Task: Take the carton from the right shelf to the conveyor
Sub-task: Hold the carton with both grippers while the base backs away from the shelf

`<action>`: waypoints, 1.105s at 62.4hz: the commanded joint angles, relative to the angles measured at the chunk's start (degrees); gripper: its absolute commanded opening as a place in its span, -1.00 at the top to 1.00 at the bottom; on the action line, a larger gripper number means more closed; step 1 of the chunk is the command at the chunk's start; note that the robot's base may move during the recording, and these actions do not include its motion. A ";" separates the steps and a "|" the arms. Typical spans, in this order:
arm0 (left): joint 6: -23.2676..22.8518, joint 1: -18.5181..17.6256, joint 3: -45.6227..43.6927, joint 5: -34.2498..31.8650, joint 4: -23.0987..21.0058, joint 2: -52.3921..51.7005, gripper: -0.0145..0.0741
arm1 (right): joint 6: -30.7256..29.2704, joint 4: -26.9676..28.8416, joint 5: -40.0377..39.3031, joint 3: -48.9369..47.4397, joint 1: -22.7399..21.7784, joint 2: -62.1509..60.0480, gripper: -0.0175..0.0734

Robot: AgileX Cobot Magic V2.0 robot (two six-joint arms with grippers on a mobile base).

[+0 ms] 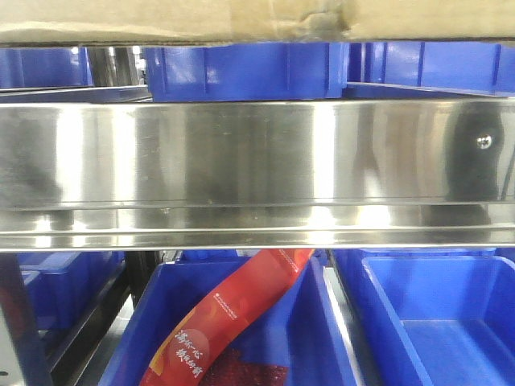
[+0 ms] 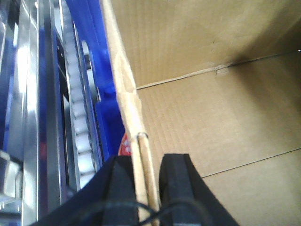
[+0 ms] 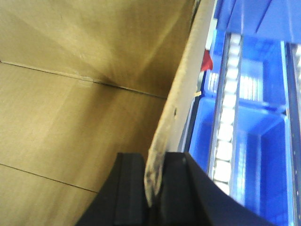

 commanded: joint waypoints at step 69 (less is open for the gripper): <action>0.77 -1.12 -0.30 -3.35 -2.10 -0.81 0.71 | -0.93 1.52 -3.49 -0.02 -0.08 -0.58 0.76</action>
